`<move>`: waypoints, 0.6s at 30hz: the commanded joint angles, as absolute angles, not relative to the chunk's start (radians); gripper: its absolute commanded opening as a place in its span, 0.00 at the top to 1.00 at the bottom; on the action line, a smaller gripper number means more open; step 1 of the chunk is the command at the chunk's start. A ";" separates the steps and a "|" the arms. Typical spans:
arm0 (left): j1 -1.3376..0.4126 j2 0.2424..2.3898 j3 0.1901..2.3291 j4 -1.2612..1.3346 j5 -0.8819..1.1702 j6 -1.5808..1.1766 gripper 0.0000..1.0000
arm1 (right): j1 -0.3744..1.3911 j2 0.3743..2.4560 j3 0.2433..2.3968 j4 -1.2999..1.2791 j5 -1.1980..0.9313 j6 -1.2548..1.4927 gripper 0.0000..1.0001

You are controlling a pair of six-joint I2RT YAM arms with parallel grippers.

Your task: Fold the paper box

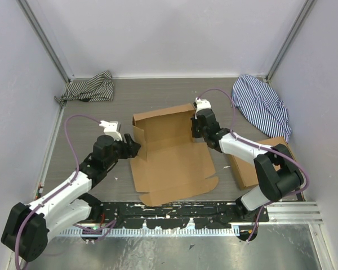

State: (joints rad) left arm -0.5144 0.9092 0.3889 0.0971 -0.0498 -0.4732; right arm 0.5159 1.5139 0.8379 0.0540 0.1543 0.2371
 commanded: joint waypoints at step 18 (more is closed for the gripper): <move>-0.551 1.007 0.461 0.125 -0.244 -0.445 0.42 | 0.654 1.344 0.741 0.001 0.301 0.334 0.99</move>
